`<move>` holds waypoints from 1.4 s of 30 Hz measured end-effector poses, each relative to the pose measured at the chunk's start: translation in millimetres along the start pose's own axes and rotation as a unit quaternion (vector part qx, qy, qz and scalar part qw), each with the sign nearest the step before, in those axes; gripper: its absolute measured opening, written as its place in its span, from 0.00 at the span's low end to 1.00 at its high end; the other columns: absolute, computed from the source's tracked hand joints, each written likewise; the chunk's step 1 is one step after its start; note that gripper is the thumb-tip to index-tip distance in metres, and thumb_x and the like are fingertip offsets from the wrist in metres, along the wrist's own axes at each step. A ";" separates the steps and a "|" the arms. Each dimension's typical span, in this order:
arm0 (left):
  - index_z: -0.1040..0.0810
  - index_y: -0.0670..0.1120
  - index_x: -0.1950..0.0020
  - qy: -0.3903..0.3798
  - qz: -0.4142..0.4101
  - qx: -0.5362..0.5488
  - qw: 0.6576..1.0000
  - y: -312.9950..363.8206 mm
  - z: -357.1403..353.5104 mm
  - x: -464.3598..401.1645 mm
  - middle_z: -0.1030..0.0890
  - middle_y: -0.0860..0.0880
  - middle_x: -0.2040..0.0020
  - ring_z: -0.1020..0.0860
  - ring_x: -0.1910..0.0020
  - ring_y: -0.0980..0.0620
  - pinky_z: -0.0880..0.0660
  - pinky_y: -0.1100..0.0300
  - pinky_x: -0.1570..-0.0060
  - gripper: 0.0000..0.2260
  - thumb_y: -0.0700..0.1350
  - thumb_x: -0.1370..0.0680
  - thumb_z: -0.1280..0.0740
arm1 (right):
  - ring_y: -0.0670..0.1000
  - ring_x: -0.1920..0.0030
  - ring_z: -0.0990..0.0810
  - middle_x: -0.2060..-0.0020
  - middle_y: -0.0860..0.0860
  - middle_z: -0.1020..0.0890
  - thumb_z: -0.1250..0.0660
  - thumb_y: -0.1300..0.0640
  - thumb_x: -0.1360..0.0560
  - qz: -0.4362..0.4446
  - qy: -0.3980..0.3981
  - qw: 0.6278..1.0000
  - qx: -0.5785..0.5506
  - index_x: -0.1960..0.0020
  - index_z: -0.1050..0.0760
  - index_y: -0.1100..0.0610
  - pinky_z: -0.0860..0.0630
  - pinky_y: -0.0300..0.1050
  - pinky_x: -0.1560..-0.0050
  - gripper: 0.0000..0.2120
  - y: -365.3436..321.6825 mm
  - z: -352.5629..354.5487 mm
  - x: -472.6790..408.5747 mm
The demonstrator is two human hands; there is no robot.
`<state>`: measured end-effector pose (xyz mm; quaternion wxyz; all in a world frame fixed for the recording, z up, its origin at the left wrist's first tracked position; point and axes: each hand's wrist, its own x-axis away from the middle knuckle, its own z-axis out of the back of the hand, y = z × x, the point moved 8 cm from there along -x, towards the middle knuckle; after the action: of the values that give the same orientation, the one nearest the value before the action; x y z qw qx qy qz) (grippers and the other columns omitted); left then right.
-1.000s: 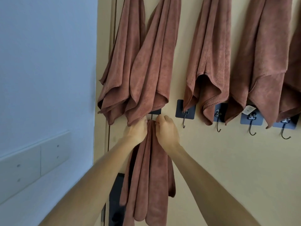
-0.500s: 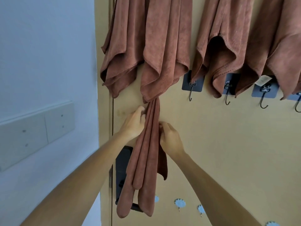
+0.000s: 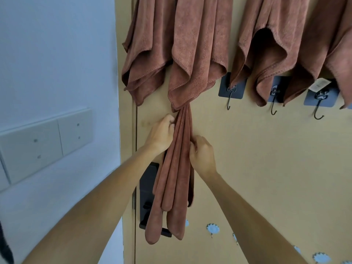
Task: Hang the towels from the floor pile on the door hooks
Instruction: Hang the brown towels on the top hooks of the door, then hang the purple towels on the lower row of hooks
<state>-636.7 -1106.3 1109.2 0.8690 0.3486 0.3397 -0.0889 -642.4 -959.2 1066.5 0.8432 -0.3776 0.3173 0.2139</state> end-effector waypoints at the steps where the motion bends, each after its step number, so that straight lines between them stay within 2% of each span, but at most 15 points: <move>1: 0.26 0.41 0.46 0.006 -0.002 -0.001 1.000 0.7 1.2 -0.3 0.21 0.46 0.56 0.22 0.58 0.48 0.25 0.54 0.56 0.07 0.37 0.19 0.43 | 0.53 0.57 0.23 0.55 0.56 0.21 0.42 0.64 0.23 -0.002 0.001 1.000 0.002 0.48 0.24 0.64 0.30 0.38 0.58 0.09 0.7 0.1 1.8; 8: 0.26 0.41 0.47 0.038 -0.003 0.005 0.999 6.3 11.4 -8.4 0.22 0.46 0.58 0.24 0.60 0.48 0.27 0.53 0.58 0.06 0.38 0.19 0.42 | 0.50 0.61 0.27 0.58 0.54 0.24 0.41 0.63 0.22 -0.021 0.002 1.000 0.014 0.52 0.26 0.63 0.32 0.40 0.61 0.07 5.3 1.0 12.5; 10: 0.26 0.41 0.45 0.021 0.002 -0.007 1.000 4.6 8.8 -7.2 0.23 0.46 0.55 0.23 0.55 0.46 0.27 0.54 0.56 0.07 0.38 0.19 0.42 | 0.51 0.60 0.27 0.59 0.53 0.25 0.42 0.63 0.22 -0.024 0.008 0.999 0.020 0.52 0.26 0.63 0.30 0.44 0.60 0.06 4.2 3.3 11.9; 12: 0.27 0.42 0.38 0.016 0.017 -0.002 1.000 0.7 6.3 -1.3 0.23 0.44 0.45 0.24 0.46 0.46 0.27 0.57 0.48 0.11 0.39 0.19 0.43 | 0.53 0.52 0.25 0.51 0.55 0.25 0.44 0.60 0.21 -0.023 0.048 0.998 0.019 0.42 0.28 0.64 0.26 0.48 0.51 0.11 0.7 10.5 13.3; 13: 0.29 0.42 0.34 0.030 0.021 0.014 0.999 -0.1 7.6 3.9 0.26 0.44 0.39 0.25 0.41 0.48 0.29 0.58 0.44 0.13 0.40 0.18 0.43 | 0.54 0.43 0.27 0.42 0.56 0.26 0.46 0.57 0.20 -0.022 0.062 0.998 0.008 0.35 0.32 0.63 0.27 0.48 0.42 0.17 -2.0 13.6 15.3; 15: 0.35 0.44 0.28 0.064 0.002 0.044 0.997 3.9 9.8 15.2 0.31 0.46 0.31 0.31 0.33 0.51 0.35 0.63 0.37 0.18 0.40 0.18 0.45 | 0.49 0.28 0.40 0.27 0.54 0.38 0.51 0.49 0.19 0.007 0.030 0.999 -0.017 0.25 0.45 0.60 0.41 0.44 0.28 0.26 -10.9 8.4 19.1; 18: 0.45 0.45 0.22 0.000 -0.027 0.060 0.998 7.2 -13.7 33.8 0.41 0.48 0.23 0.42 0.25 0.54 0.48 0.69 0.31 0.22 0.40 0.17 0.48 | 0.43 0.24 0.57 0.23 0.49 0.55 0.51 0.50 0.18 0.053 -0.080 0.995 -0.012 0.23 0.58 0.56 0.56 0.38 0.26 0.28 -18.0 -20.2 30.6; 21: 0.56 0.48 0.21 -0.070 -0.042 0.063 0.995 -0.3 -41.8 58.9 0.51 0.49 0.21 0.50 0.23 0.57 0.53 0.69 0.27 0.25 0.42 0.16 0.50 | 0.44 0.24 0.60 0.23 0.51 0.58 0.49 0.59 0.18 0.061 -0.078 0.995 0.005 0.24 0.61 0.58 0.57 0.38 0.26 0.29 -10.2 -34.1 42.7; 25: 0.63 0.53 0.23 -0.077 -0.045 0.035 0.995 -18.4 -61.1 89.0 0.56 0.52 0.21 0.51 0.27 0.64 0.52 0.81 0.36 0.26 0.45 0.16 0.50 | 0.47 0.23 0.59 0.23 0.55 0.58 0.53 0.54 0.18 0.066 -0.081 0.994 0.015 0.24 0.63 0.58 0.54 0.42 0.25 0.28 4.6 -52.6 67.6; 28: 0.64 0.54 0.24 -0.079 -0.031 0.023 0.996 -32.3 -77.4 120.7 0.58 0.55 0.22 0.49 0.26 0.62 0.45 0.72 0.33 0.26 0.47 0.16 0.51 | 0.46 0.24 0.60 0.23 0.54 0.58 0.63 0.41 0.20 0.053 -0.109 0.992 0.023 0.23 0.62 0.59 0.52 0.42 0.25 0.32 18.3 -69.6 96.3; 30: 0.64 0.55 0.24 -0.080 -0.029 0.009 0.996 -44.7 -88.8 145.7 0.60 0.57 0.23 0.49 0.24 0.58 0.41 0.66 0.30 0.26 0.49 0.17 0.52 | 0.46 0.23 0.58 0.23 0.53 0.59 0.65 0.39 0.22 0.029 -0.131 0.990 0.042 0.24 0.63 0.58 0.51 0.40 0.26 0.33 28.5 -78.6 119.4; 33: 0.62 0.52 0.23 -0.105 0.000 -0.046 0.993 -73.1 -109.0 186.6 0.55 0.52 0.21 0.46 0.24 0.55 0.35 0.64 0.32 0.27 0.52 0.18 0.53 | 0.52 0.24 0.46 0.24 0.57 0.49 0.55 0.45 0.20 -0.005 -0.143 0.984 0.109 0.23 0.57 0.61 0.39 0.43 0.30 0.31 48.1 -87.1 155.0; 36: 0.59 0.46 0.21 -0.181 0.028 -0.105 0.977 -105.5 -132.7 237.8 0.43 0.44 0.23 0.35 0.27 0.46 0.26 0.54 0.37 0.35 0.48 0.21 0.41 | 0.56 0.31 0.30 0.29 0.61 0.34 0.48 0.52 0.23 -0.037 -0.161 0.975 0.146 0.26 0.44 0.64 0.25 0.48 0.39 0.28 67.6 -94.4 194.6; 39: 0.55 0.45 0.21 -0.245 0.067 -0.160 0.954 -136.1 -155.4 302.3 0.35 0.43 0.26 0.25 0.35 0.44 0.20 0.53 0.48 0.53 0.45 0.36 0.23 | 0.55 0.33 0.28 0.30 0.58 0.32 0.48 0.52 0.25 -0.056 -0.204 0.959 0.188 0.26 0.42 0.62 0.24 0.50 0.40 0.28 82.5 -100.4 244.6; 42: 0.49 0.46 0.21 -0.312 0.070 -0.188 0.929 -144.7 -178.1 364.2 0.32 0.44 0.28 0.22 0.39 0.44 0.18 0.51 0.54 0.55 0.46 0.42 0.21 | 0.54 0.36 0.24 0.32 0.55 0.28 0.52 0.50 0.22 -0.069 -0.247 0.936 0.242 0.28 0.37 0.60 0.22 0.49 0.44 0.25 97.7 -95.8 300.8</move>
<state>-513.1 -1064.8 699.0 0.9848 0.1562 0.0371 -0.0668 -524.1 -935.9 758.8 0.9736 -0.1183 0.1147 0.1582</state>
